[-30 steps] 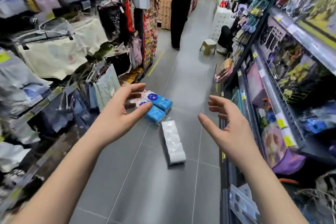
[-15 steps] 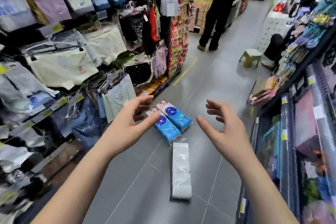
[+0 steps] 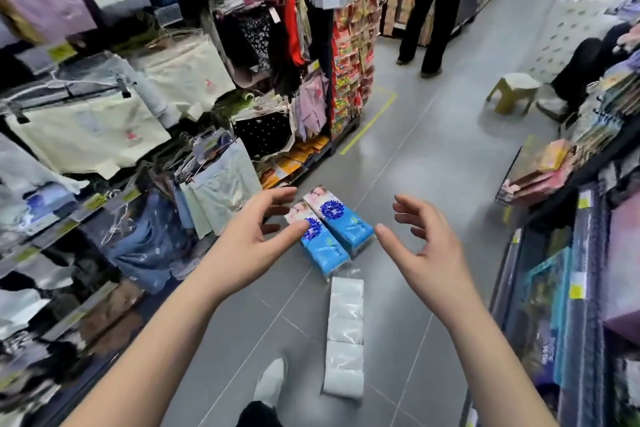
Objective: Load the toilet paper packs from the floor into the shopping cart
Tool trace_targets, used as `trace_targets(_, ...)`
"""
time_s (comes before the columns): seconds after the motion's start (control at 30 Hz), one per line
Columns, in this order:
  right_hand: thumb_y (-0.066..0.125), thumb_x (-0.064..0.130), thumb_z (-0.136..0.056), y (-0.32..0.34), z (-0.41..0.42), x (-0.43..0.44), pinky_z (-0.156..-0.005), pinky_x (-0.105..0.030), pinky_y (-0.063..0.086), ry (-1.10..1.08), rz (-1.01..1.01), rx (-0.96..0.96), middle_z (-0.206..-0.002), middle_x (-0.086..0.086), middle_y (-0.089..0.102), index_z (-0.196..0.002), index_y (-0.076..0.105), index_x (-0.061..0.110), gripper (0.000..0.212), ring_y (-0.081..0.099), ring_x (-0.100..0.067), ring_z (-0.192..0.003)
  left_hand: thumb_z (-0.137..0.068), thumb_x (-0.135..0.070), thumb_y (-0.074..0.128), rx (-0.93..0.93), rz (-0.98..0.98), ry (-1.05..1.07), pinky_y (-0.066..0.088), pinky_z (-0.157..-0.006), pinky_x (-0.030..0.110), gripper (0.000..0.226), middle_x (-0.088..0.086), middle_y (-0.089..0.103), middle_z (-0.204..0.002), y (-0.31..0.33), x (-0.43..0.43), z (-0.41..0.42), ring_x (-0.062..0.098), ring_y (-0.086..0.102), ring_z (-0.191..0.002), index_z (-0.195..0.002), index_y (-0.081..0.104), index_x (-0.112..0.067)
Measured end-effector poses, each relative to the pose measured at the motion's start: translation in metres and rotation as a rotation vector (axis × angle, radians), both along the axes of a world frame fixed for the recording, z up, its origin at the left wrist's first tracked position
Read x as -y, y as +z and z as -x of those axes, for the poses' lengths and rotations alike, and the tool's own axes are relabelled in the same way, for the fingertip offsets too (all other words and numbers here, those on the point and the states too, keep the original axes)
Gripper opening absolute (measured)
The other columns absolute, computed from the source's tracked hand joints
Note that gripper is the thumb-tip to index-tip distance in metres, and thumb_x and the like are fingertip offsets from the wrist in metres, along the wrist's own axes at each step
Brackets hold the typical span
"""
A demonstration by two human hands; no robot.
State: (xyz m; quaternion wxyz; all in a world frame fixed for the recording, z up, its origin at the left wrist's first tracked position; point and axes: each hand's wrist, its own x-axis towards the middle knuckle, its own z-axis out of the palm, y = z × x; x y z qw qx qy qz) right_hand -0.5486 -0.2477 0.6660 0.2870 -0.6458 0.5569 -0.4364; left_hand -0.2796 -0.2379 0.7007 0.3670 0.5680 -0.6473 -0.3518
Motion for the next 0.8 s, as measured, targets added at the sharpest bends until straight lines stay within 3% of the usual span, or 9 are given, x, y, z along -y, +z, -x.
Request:
trace_targets(0.2,0.075,0.040,-0.087,-0.024,0.001,0.044,-0.095,-0.022,0.047,-0.146,-0.044,-0.003,-0.122,0.016,0.062,-0.133,0.058,0.029,0.050,0.059,0.001,-0.116,-0.087,-0.048,0.071,0.026,-0.024,-0.141,0.048,-0.099,0.013,0.055,-0.018,0.058,-0.133,-0.023,0.096,0.010,-0.008,0.056,-0.120,-0.137,0.053,-0.034)
trace_targets(0.37,0.075,0.036,-0.088,-0.038,-0.019,0.080,-0.098,-0.024,0.046,-0.353,-0.079,0.012,-0.121,0.016,0.060,-0.132,0.058,0.026,0.049,0.060,-0.001,-0.116,-0.079,-0.063,0.068,0.008,-0.076,-0.357,0.052,-0.104,0.036,0.065,-0.015,0.058,-0.135,-0.048,0.200,0.002,0.002,0.057,-0.126,-0.137,0.053,-0.037)
trace_targets(0.47,0.073,0.040,-0.088,-0.044,-0.036,0.098,-0.099,-0.020,0.044,-0.509,-0.146,0.041,-0.124,0.016,0.060,-0.133,0.057,0.029,0.049,0.058,0.001,-0.117,-0.076,-0.065,0.067,0.020,-0.129,-0.480,0.054,-0.101,0.041,0.068,-0.014,0.060,-0.132,-0.057,0.253,0.005,0.004,0.061,-0.121,-0.136,0.054,-0.037)
trace_targets(0.57,0.073,0.039,-0.088,-0.052,-0.049,0.101,-0.099,-0.017,0.042,-0.660,-0.201,0.062,-0.123,0.017,0.059,-0.133,0.056,0.030,0.049,0.057,0.001,-0.118,-0.076,-0.063,0.068,0.045,-0.182,-0.602,0.056,-0.100,0.041,0.063,-0.013,0.060,-0.132,-0.069,0.290,0.016,0.006,0.063,-0.120,-0.132,0.054,-0.040)
trace_targets(0.7,0.073,0.040,-0.089,-0.068,-0.060,0.074,-0.094,-0.009,0.039,-0.876,-0.275,0.103,-0.124,0.017,0.059,-0.134,0.055,0.033,0.049,0.057,0.001,-0.118,-0.088,-0.044,0.074,0.096,-0.260,-0.761,0.053,-0.104,0.039,0.055,-0.009,0.058,-0.135,-0.090,0.312,0.040,0.004,0.058,-0.124,-0.138,0.053,-0.029)
trace_targets(0.8,0.074,0.039,-0.089,-0.087,-0.065,0.043,-0.095,-0.017,0.042,-1.029,-0.330,0.169,-0.123,0.020,0.060,-0.133,0.055,0.036,0.048,0.057,0.002,-0.118,-0.089,-0.041,0.072,0.152,-0.305,-0.843,0.055,-0.100,0.030,0.056,-0.008,0.058,-0.137,-0.109,0.314,0.058,0.001,0.057,-0.125,-0.140,0.053,-0.028)
